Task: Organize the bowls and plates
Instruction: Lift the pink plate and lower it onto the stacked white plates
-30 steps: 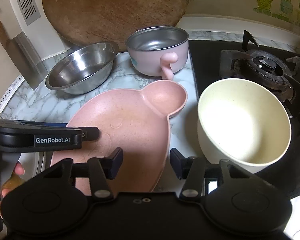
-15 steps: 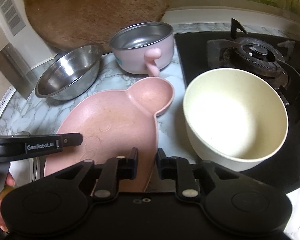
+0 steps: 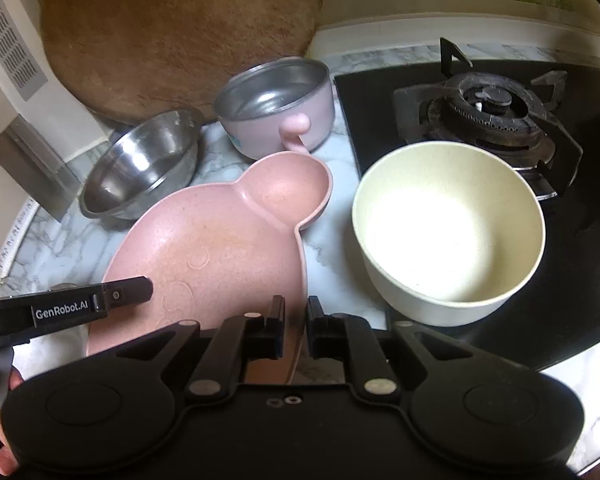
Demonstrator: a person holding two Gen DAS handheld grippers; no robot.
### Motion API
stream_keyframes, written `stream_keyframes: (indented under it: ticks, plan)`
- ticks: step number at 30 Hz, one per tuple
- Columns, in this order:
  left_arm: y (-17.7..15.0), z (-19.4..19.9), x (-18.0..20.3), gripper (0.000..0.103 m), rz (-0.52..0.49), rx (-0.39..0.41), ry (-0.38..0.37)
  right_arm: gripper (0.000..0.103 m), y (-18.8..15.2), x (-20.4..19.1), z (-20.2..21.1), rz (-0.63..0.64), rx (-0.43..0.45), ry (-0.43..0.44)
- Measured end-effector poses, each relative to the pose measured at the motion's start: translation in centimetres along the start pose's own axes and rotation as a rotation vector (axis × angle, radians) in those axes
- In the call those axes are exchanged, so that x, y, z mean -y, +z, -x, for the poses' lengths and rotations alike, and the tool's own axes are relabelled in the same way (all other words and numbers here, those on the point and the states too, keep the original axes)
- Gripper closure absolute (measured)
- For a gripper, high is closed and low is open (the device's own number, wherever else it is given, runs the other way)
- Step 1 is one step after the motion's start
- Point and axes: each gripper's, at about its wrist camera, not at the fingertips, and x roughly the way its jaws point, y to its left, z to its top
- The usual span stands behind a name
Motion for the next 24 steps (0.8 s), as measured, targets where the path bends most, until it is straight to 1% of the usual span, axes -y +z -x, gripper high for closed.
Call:
stream_keyframes:
  ticks: [5, 9, 13, 18, 24]
  plan:
    - [-0.1, 2.5, -0.9, 0.083, 0.023, 0.028, 0.006, 0.090, 0.1, -1.5, 1.8, 0.041, 0.020, 0.016]
    - [-0.5, 4.8, -2.2, 0.083, 0.047, 0.057, 0.032, 0.090, 0.1, -3.6, 2.9, 0.100, 0.045, 0.032]
    - [-0.9, 6.7, -4.3, 0.083, 0.082, 0.069, 0.046, 0.090, 0.2, -5.5, 3.5, 0.128, 0.052, 0.066]
    - [-1.7, 8.5, -7.8, 0.083, 0.136, 0.083, 0.072, 0.090, 0.1, -8.9, 3.5, 0.179, 0.045, 0.103]
    - [-3.4, 9.6, -12.1, 0.083, 0.198, 0.079, 0.117, 0.090, -0.9, -13.3, 2.2, 0.250, 0.021, 0.127]
